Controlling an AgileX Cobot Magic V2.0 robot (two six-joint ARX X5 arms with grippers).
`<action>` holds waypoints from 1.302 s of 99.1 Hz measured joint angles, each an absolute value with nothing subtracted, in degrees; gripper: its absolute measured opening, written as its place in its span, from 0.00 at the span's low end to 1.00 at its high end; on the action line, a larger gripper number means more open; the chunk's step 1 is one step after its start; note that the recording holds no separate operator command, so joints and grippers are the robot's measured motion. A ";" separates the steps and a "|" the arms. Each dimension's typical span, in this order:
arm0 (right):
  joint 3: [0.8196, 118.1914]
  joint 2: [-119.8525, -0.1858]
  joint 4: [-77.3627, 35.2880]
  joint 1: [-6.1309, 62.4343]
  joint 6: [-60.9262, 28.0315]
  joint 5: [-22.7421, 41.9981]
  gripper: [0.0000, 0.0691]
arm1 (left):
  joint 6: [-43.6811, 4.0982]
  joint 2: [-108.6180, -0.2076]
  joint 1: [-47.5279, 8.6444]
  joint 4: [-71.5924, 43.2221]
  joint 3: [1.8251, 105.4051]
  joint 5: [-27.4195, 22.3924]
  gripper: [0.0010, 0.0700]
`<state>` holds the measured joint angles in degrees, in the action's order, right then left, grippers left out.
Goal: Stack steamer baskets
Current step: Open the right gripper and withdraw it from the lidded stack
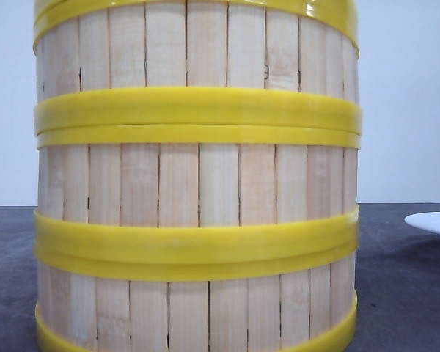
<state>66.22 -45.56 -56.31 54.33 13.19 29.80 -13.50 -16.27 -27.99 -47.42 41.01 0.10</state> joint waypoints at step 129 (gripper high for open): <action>66.22 -45.56 -56.31 54.33 13.78 29.80 0.02 | -0.60 -12.36 -19.22 -34.61 34.44 10.00 0.03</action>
<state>66.22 -45.56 -56.31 54.33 13.78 29.80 -0.60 -12.36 -19.22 -34.61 34.44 10.00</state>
